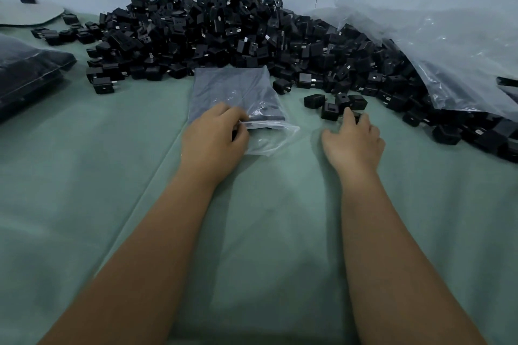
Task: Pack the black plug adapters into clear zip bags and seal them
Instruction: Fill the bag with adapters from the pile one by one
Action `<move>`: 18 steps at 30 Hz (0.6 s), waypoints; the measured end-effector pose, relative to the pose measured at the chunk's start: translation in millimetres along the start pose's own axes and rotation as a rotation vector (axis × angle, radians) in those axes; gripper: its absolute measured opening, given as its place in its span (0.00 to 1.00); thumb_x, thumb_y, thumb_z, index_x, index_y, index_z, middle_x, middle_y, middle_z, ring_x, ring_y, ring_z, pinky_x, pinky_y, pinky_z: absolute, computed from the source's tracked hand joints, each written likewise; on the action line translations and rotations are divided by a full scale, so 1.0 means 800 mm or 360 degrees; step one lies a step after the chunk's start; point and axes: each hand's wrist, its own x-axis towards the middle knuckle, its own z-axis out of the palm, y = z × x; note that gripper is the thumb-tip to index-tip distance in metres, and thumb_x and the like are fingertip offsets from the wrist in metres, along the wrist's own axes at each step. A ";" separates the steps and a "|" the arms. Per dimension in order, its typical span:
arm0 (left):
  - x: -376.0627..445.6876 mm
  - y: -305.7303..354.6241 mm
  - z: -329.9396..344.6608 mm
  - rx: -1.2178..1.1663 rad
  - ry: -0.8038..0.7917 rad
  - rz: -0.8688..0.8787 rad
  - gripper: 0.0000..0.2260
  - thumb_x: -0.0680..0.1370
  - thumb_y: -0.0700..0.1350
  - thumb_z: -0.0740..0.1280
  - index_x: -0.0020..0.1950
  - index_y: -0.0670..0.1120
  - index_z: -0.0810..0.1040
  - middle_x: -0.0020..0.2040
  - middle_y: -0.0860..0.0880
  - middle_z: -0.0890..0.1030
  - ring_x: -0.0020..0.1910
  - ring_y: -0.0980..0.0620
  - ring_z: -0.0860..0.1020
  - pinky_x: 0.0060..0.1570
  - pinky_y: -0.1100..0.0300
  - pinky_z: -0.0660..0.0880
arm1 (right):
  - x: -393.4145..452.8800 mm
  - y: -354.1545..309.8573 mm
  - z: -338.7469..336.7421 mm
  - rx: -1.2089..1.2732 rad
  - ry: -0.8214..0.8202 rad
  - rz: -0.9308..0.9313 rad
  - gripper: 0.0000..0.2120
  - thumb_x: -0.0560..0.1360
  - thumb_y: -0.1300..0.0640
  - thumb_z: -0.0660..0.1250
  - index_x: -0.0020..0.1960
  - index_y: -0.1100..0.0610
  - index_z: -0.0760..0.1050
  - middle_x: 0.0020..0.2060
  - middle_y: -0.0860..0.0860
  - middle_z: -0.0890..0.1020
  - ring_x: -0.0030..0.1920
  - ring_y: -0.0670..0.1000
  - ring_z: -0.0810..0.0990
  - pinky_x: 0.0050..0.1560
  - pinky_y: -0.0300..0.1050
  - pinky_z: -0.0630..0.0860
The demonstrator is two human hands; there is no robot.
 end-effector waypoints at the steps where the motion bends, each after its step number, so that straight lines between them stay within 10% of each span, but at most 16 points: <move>1: 0.000 0.002 0.000 0.0042 0.0017 -0.0026 0.08 0.78 0.43 0.64 0.52 0.46 0.81 0.48 0.49 0.79 0.47 0.46 0.76 0.39 0.56 0.69 | 0.000 -0.001 0.000 0.0025 0.0052 -0.0044 0.28 0.77 0.49 0.58 0.76 0.50 0.58 0.74 0.55 0.62 0.71 0.59 0.60 0.70 0.53 0.57; 12: 0.003 0.013 0.005 0.0037 0.0083 -0.0347 0.08 0.77 0.44 0.63 0.45 0.45 0.81 0.43 0.52 0.76 0.39 0.52 0.71 0.36 0.57 0.64 | -0.008 -0.013 0.005 0.0177 0.0313 -0.0221 0.18 0.74 0.53 0.66 0.63 0.53 0.73 0.56 0.54 0.77 0.57 0.57 0.72 0.57 0.49 0.68; 18: 0.001 0.007 0.004 -0.0284 0.0092 -0.0383 0.13 0.75 0.44 0.66 0.59 0.51 0.81 0.50 0.54 0.82 0.49 0.53 0.79 0.47 0.61 0.71 | -0.004 -0.018 0.008 0.0433 0.0273 -0.0234 0.20 0.73 0.60 0.69 0.64 0.51 0.72 0.56 0.50 0.75 0.53 0.54 0.76 0.50 0.47 0.73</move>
